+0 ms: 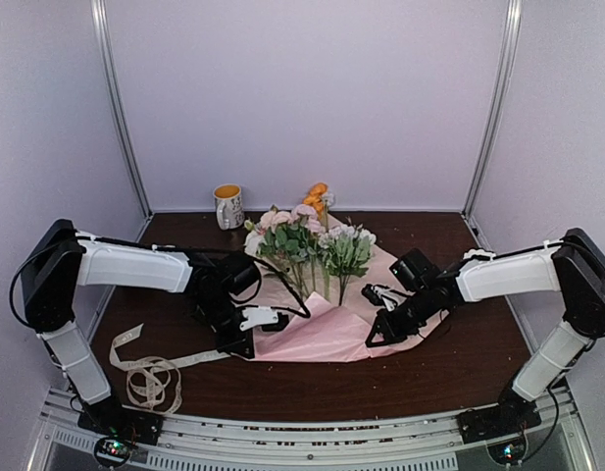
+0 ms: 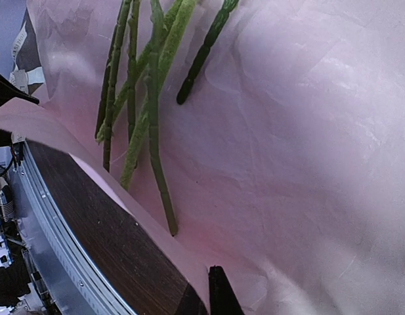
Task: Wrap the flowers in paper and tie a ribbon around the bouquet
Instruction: Fold the bottom corner of the flattened wrapping paper at the center of the board.
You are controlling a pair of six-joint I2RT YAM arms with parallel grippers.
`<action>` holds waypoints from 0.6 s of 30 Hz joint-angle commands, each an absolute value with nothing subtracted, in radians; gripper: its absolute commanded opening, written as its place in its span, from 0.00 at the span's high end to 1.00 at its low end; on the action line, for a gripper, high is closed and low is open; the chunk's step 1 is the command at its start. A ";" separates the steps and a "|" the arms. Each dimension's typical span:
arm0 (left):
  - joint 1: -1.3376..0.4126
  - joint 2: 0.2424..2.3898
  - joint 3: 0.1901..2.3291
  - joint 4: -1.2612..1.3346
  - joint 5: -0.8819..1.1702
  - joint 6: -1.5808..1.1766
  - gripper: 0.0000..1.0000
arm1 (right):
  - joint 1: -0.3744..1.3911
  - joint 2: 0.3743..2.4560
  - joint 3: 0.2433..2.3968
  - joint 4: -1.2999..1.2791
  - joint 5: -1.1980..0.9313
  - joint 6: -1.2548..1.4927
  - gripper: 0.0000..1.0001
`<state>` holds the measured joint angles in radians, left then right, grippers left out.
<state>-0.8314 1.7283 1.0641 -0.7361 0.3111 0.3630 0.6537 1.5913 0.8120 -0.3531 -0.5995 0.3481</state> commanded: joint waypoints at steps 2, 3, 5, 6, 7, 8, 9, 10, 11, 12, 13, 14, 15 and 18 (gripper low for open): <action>-0.813 1.767 1.101 -0.818 0.283 0.289 1.00 | 0.634 1.620 0.816 -0.371 -0.584 0.388 1.00; -0.808 1.776 1.108 -0.824 0.273 0.274 1.00 | 0.635 1.624 0.820 -0.371 -0.583 0.396 1.00; -0.787 1.795 1.124 -0.833 0.269 0.247 1.00 | 0.635 1.631 0.826 -0.364 -0.583 0.416 1.00; -0.778 1.804 1.128 -0.834 0.271 0.233 1.00 | 0.635 1.637 0.829 -0.362 -0.584 0.422 1.00; -0.770 1.814 1.134 -0.833 0.271 0.218 1.00 | 0.635 1.648 0.837 -0.370 -0.582 0.425 1.00; -0.762 1.825 1.140 -0.835 0.275 0.204 1.00 | 0.635 1.659 0.844 -0.376 -0.575 0.425 1.00; -0.755 1.835 1.148 -0.840 0.282 0.194 1.00 | 0.635 1.670 0.850 -0.377 -0.572 0.425 1.00; -0.749 1.844 1.153 -0.842 0.286 0.188 1.00 | 0.635 1.680 0.854 -0.378 -0.573 0.424 1.00; -0.743 1.851 1.158 -0.842 0.292 0.182 1.00 | 0.635 1.687 0.858 -0.379 -0.576 0.421 1.00; -0.738 1.854 1.160 -0.845 0.293 0.180 1.00 | 0.635 1.691 0.860 -0.380 -0.577 0.419 1.00; -0.733 1.854 1.159 -0.845 0.289 0.178 1.00 | 0.635 1.693 0.859 -0.382 -0.577 0.415 1.00; -0.730 1.848 1.156 -0.844 0.275 0.176 1.00 | 0.635 1.695 0.860 -0.385 -0.578 0.408 1.00; -0.728 1.842 1.153 -0.844 0.256 0.170 1.00 | 0.635 1.697 0.863 -0.395 -0.580 0.397 1.00; -0.721 1.798 1.138 -0.837 0.221 0.141 0.77 | 0.635 1.710 0.891 -0.449 -0.564 0.352 1.00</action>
